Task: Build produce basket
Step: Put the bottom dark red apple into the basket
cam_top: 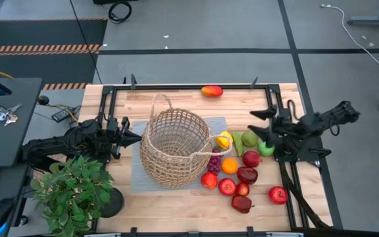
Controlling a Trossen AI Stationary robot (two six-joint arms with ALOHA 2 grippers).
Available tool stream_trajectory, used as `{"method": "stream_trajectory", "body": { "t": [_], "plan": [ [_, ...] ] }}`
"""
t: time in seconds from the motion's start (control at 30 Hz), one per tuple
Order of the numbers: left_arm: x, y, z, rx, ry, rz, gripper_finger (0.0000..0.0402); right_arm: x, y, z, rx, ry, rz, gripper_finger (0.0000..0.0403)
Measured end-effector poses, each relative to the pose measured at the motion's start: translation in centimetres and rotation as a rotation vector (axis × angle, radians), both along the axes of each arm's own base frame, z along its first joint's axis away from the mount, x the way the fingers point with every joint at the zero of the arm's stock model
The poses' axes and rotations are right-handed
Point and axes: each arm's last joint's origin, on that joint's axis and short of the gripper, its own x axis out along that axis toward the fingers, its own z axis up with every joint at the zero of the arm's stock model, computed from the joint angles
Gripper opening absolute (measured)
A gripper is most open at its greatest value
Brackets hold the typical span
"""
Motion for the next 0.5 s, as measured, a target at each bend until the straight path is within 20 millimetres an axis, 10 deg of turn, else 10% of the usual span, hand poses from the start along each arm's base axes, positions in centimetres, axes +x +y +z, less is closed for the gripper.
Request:
{"method": "stream_trajectory", "body": {
  "t": [0.5],
  "plan": [
    [0.0,0.0,0.0,0.000,0.000,0.000,0.0029,4.0,2.5,1.6,0.111,0.467,-0.012,0.0348]
  ]
}}
